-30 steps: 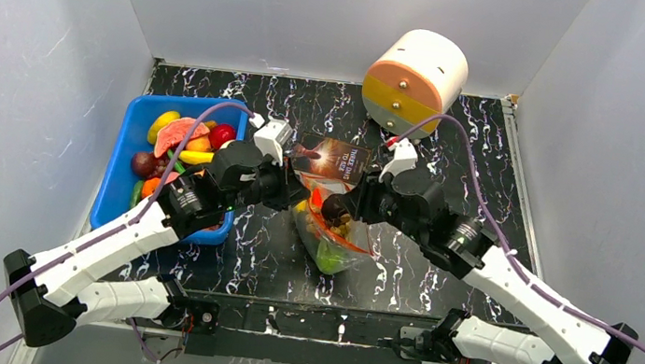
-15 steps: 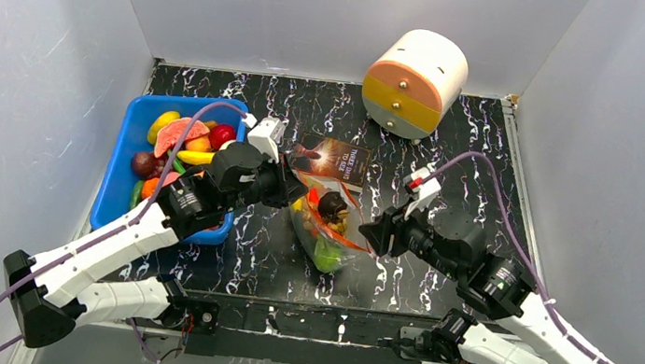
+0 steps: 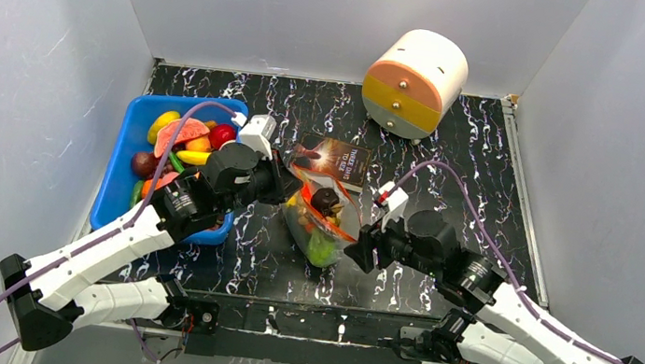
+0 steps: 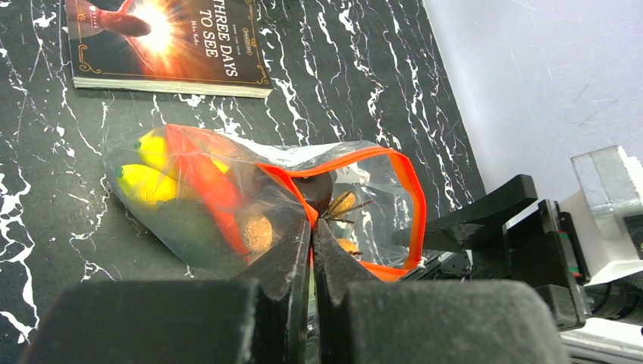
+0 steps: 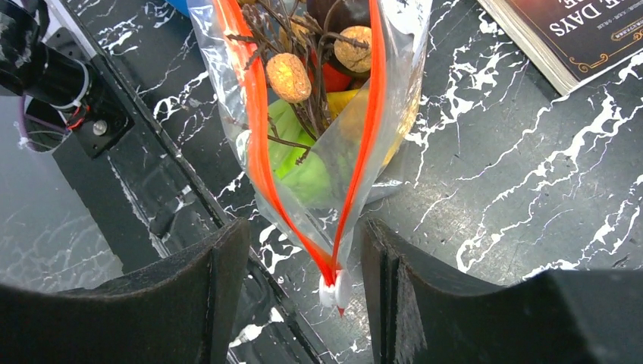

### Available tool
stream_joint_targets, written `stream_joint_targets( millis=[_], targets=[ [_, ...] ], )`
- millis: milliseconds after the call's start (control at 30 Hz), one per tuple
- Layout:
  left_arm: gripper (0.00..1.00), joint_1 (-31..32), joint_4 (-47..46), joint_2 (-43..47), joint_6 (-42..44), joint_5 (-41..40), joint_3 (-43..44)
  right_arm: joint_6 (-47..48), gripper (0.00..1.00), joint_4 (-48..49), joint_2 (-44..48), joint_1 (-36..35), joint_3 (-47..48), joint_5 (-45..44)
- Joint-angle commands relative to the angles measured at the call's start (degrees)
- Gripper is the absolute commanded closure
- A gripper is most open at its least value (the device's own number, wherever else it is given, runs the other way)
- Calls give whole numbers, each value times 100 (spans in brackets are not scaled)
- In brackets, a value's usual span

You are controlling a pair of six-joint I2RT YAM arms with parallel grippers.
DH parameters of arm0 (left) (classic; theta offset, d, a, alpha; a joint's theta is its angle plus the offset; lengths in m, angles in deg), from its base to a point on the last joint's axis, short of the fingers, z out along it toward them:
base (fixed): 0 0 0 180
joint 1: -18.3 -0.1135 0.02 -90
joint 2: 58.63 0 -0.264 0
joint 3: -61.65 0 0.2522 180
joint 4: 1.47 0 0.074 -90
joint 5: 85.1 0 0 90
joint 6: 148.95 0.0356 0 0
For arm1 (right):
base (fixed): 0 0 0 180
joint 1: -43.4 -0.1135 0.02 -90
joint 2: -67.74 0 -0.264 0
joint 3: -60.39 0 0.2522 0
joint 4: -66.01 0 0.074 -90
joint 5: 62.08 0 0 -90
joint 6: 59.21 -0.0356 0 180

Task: Place the food in the zip-top bag and seal the zipper
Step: Zip the zipper food storage bag.

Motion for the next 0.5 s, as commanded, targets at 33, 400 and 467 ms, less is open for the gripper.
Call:
stream_joint_targets(
  millis=[33,400,467],
  targets=[
    [100,22,-182,197,-128,-269,-21,165,48,482,-149,17,72,-142],
    [100,25,743,854,-543,-1714,395,-164,100,-303,-6,18,969,-806],
    [100,25,683,1097,-666,-1885,273,-131,100,-326,18,19,941,-851]
  ],
)
